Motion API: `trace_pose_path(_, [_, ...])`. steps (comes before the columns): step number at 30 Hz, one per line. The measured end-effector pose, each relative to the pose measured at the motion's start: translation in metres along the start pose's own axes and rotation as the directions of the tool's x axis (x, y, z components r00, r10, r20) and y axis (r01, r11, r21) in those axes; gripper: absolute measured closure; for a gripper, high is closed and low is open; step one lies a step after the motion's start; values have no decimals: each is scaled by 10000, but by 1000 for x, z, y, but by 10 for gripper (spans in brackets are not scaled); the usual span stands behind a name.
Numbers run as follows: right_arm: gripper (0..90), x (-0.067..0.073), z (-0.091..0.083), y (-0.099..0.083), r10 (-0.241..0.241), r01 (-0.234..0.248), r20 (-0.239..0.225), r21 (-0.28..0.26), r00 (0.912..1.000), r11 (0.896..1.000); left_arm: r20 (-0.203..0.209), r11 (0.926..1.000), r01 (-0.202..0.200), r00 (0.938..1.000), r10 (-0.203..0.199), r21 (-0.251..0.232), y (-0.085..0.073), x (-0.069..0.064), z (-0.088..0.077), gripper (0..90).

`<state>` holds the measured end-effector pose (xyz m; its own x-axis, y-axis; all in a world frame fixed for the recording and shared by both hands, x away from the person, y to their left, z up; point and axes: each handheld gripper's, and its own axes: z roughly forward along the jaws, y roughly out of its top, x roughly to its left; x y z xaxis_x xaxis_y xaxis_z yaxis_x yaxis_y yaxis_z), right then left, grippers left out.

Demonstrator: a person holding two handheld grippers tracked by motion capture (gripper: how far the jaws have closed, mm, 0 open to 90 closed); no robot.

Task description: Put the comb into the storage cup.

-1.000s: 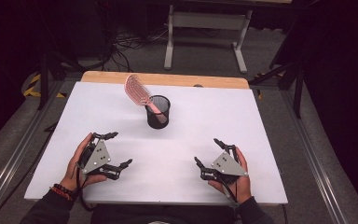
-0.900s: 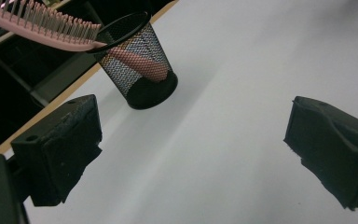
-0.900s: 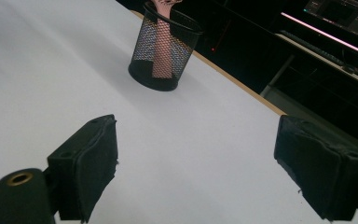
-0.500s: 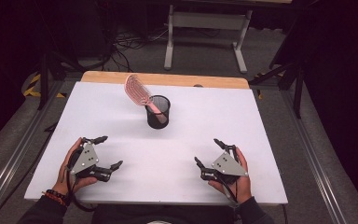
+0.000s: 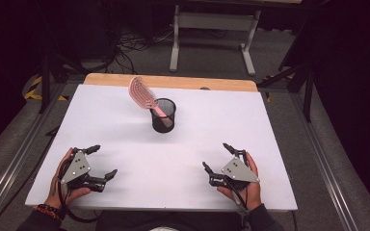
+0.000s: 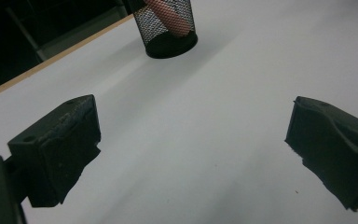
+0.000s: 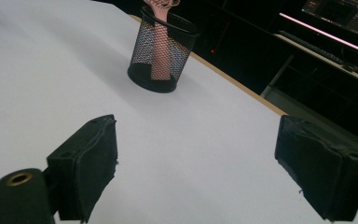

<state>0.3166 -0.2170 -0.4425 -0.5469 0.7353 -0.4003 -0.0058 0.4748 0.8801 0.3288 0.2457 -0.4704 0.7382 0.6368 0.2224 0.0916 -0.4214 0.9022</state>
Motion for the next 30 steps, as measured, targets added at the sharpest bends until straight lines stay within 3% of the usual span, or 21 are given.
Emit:
trace_pose_path(6, [113,-2,-2,-3,152,-152,-75,-8,9999,9999,-9,9997,247,9997,-247,-67,-2,1,-1,30])
trace_pose_path(18, [32,-2,1,0,267,-272,-298,-190,9992,9994,-230,9999,133,9996,-133,-14,-1,-1,-4,22])
trace_pose_path(30, [24,1,0,2,182,-187,-327,-142,9993,9997,-80,9998,156,9998,-157,-83,0,-2,-2,20])
